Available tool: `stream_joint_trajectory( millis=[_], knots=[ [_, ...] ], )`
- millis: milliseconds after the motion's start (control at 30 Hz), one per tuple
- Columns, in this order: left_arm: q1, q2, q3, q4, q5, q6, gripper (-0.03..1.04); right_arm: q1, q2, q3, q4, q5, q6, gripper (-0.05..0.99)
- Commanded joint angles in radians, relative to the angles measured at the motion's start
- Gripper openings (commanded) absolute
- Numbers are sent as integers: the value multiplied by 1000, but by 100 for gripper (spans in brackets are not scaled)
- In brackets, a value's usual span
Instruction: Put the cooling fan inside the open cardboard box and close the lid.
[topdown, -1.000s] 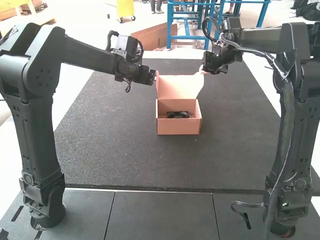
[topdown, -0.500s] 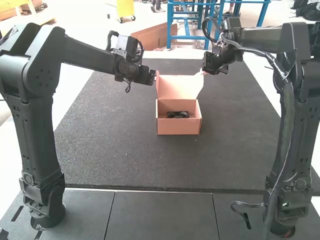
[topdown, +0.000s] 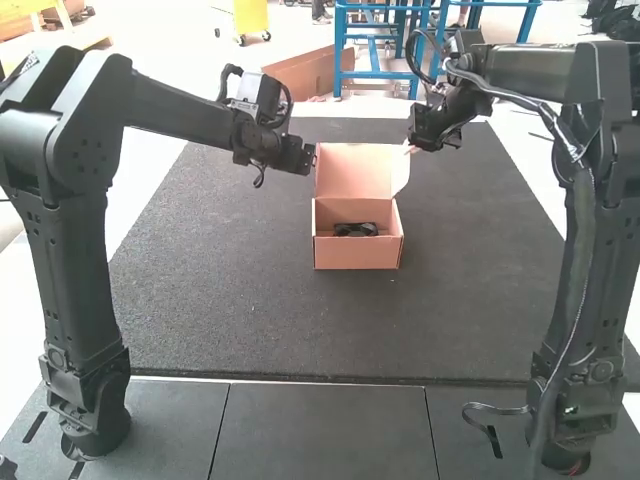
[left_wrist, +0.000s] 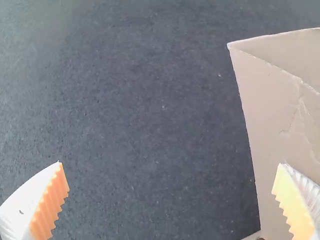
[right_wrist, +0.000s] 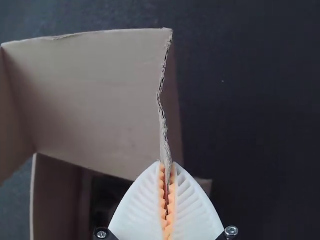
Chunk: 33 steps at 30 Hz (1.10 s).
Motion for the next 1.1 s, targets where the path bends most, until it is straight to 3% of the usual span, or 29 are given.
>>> stream_joint_trajectory(
  millis=[0, 633, 1067],
  knots=[
    [-13, -56, 38, -4, 7, -6, 97, 28, -20, -9, -44, -8, -23, -1],
    [-21, -111, 28, -94, 7, -6, 97, 60, -110, -106, -94, -12, -23, -1],
    [-65, -151, -33, -106, 16, -13, 97, 61, -178, -203, -105, -26, -22, -1]
  ],
)
